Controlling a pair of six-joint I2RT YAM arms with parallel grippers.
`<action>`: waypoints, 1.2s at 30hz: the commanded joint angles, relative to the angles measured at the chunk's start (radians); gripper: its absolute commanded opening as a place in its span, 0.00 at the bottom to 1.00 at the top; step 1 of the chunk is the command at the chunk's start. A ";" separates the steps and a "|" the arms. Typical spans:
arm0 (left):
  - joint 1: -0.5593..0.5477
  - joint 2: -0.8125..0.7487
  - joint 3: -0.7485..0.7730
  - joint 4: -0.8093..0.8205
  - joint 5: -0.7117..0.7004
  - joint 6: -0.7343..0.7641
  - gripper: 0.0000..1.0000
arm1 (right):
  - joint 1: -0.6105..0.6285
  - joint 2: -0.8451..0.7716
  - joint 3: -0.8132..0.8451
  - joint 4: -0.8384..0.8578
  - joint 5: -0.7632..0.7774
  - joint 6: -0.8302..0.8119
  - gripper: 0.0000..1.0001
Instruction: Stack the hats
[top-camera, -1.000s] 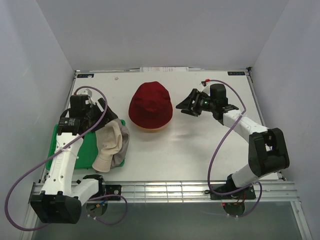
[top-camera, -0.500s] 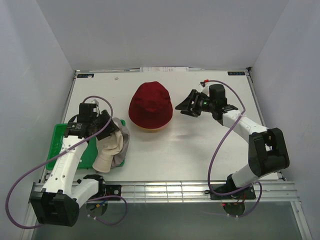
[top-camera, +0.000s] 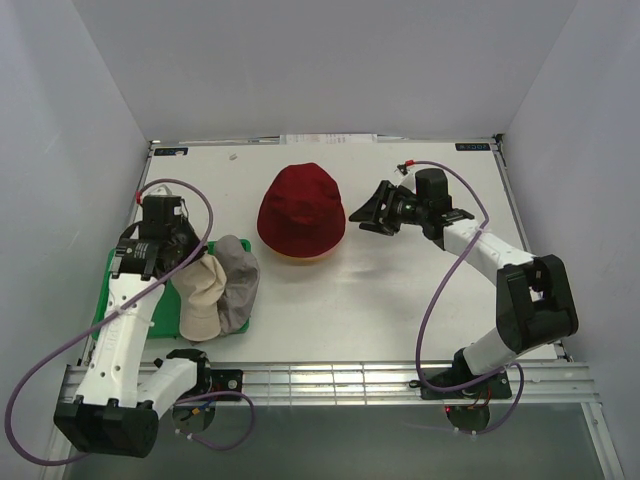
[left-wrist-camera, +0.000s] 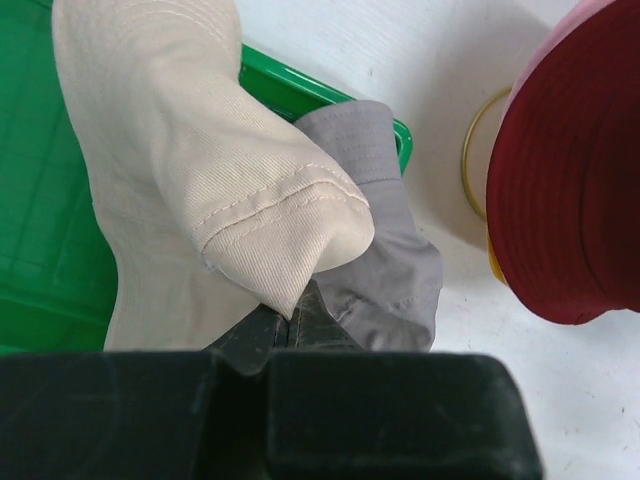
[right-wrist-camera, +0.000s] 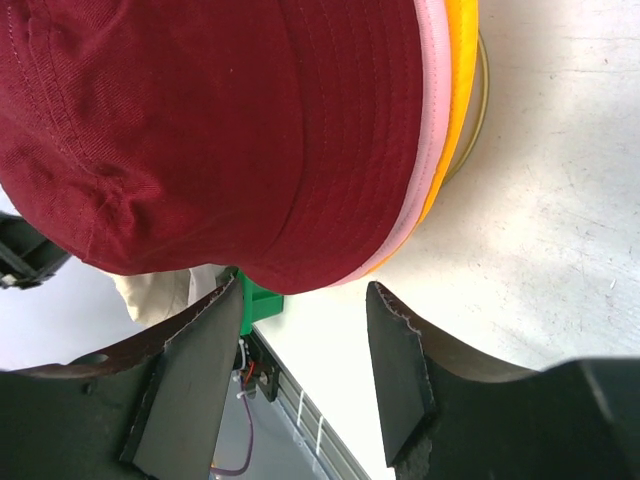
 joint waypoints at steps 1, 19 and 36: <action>-0.001 -0.047 0.094 -0.067 -0.116 0.008 0.00 | 0.010 0.009 0.056 -0.023 -0.012 -0.035 0.58; -0.001 0.097 0.646 0.166 0.451 -0.010 0.00 | 0.016 -0.047 0.266 -0.094 -0.093 -0.005 0.60; -0.011 0.320 0.623 0.827 0.879 -0.403 0.00 | 0.061 0.050 0.340 0.632 -0.157 0.525 0.82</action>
